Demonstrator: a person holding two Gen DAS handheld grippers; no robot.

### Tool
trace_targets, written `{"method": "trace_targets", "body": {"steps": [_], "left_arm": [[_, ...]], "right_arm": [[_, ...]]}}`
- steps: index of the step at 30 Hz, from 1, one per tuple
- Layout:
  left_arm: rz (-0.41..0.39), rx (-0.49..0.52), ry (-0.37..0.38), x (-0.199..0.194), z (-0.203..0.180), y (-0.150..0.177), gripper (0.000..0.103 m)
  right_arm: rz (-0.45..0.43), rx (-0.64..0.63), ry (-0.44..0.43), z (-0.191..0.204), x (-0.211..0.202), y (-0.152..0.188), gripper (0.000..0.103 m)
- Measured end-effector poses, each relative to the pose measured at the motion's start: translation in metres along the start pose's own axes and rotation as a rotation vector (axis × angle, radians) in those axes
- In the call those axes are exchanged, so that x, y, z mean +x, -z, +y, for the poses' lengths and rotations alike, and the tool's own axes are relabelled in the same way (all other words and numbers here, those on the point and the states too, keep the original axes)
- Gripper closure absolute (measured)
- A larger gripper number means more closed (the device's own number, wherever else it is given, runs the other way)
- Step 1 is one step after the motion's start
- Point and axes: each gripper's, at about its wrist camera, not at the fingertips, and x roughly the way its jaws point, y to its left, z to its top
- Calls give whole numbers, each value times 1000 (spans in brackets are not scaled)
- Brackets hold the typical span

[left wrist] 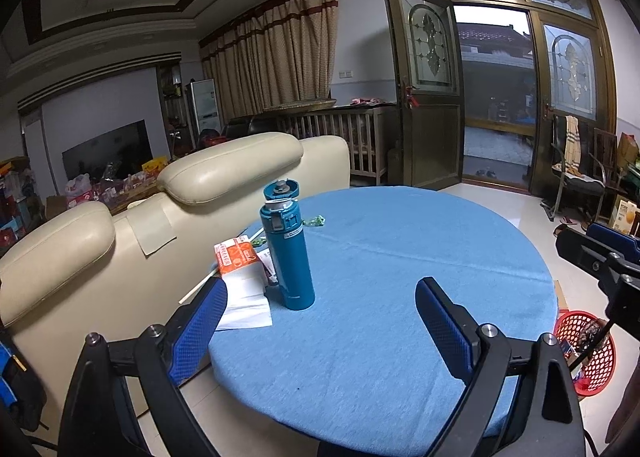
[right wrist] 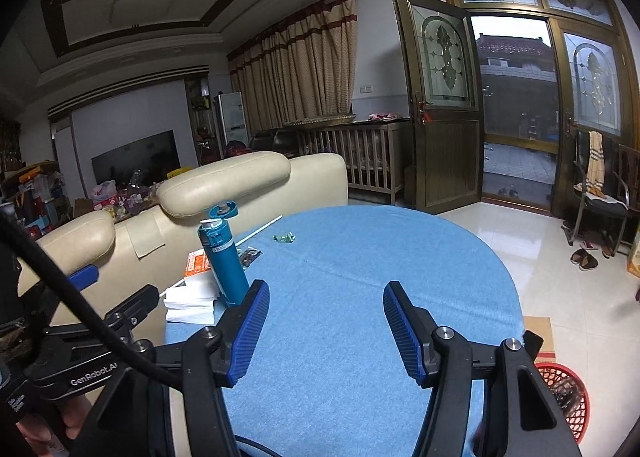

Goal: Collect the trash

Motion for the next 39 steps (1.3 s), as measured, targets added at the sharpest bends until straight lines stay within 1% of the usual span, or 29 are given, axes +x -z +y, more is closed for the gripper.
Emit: {"method": "trace_targets", "body": {"steps": [15, 39], "left_arm": [[28, -6, -25, 0, 9, 4, 8], [43, 7, -19, -2, 6, 3, 8]], "right_arm": [[49, 15, -5, 6, 11, 10, 40], [54, 49, 6, -6, 10, 14, 39]]}}
